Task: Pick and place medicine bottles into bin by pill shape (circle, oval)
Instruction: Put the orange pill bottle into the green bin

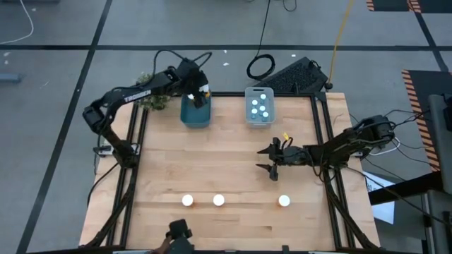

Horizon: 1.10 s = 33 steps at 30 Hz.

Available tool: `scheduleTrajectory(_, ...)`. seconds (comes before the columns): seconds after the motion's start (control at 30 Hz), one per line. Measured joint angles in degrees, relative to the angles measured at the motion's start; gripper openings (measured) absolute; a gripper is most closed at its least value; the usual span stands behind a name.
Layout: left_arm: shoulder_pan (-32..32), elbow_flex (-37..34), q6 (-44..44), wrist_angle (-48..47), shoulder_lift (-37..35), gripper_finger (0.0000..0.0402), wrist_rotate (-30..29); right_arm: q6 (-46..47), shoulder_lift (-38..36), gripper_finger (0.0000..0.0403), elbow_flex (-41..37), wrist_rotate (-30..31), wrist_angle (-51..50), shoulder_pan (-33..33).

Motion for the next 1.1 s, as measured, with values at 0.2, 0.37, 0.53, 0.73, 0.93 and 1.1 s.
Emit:
scheduleTrajectory(0.2,0.4,-0.1,0.8,-0.1,4.3,0.0221,-0.2,-1.4,0.0,0.0254,0.1,-0.1,2.1,-1.4)
scheduleTrajectory(0.37,0.4,-0.1,0.1,-0.1,6.9,0.0221,-2.6,-1.2,0.0,0.0254,0.1,-0.2,2.0,-1.7)
scheduleTrajectory(0.53,0.4,-0.1,-0.9,-0.1,8.5,0.0221,-3.9,-1.2,0.0,0.0254,0.1,-0.3,2.0,-1.7)
scheduleTrajectory(0.73,0.7,0.0,-1.7,0.3,10.4,0.0221,-4.9,-1.1,0.0,0.0254,0.1,-0.3,1.9,-1.7)
scheduleTrajectory(0.93,0.8,0.0,-2.4,0.1,11.9,0.0221,-4.7,-1.1,0.0,0.0254,0.1,-0.3,1.4,-1.7)
scheduleTrajectory(1.1,0.8,0.0,-2.4,0.1,11.9,0.0221,-4.6,-1.1,0.0,0.0254,0.1,-0.3,1.4,-1.7)
